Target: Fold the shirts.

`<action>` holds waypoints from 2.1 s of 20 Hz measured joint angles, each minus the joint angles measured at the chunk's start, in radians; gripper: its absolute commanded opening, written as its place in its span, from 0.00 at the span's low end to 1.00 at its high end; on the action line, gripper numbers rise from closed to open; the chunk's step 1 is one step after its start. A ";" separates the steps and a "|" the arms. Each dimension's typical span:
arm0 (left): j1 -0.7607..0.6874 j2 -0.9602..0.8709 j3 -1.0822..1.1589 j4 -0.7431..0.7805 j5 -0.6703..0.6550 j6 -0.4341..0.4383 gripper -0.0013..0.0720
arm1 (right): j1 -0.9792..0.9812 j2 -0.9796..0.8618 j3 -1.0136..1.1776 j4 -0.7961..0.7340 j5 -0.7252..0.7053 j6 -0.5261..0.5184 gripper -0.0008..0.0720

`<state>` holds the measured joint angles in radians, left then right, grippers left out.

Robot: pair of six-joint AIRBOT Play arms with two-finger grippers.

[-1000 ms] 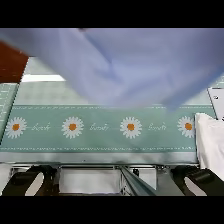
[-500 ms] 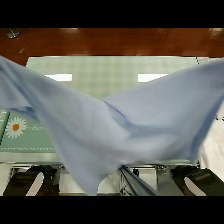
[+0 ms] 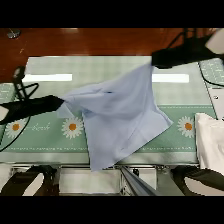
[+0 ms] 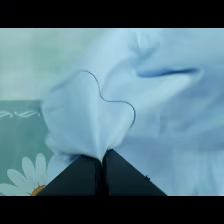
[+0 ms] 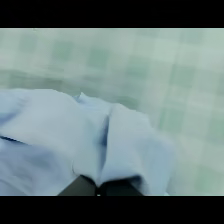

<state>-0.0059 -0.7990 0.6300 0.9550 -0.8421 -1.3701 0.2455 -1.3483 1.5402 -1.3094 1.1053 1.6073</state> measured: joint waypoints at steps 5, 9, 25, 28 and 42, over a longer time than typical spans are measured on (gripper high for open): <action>-0.019 -0.211 0.015 0.002 0.034 -0.003 0.98 | -0.060 -0.261 0.175 0.162 0.054 -0.014 0.86; 0.107 -0.280 0.148 0.077 -0.074 -0.003 0.98 | -0.216 -0.272 0.199 0.147 0.309 -0.088 0.86; 0.187 -0.619 0.246 -0.254 -0.326 0.254 0.04 | -0.276 0.268 -0.991 0.245 0.219 -0.149 0.85; 0.182 -0.628 0.248 -0.266 -0.333 0.269 0.04 | -0.230 0.230 -1.013 0.290 0.146 -0.132 0.85; 0.165 -0.631 0.264 -0.275 -0.297 0.283 0.04 | -0.275 0.056 -0.694 0.427 -0.034 -0.204 0.04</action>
<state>0.1589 -1.4303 0.8944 0.6796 -1.1393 -1.0866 -0.0299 -1.2919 0.8467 -0.8825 1.0714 1.4033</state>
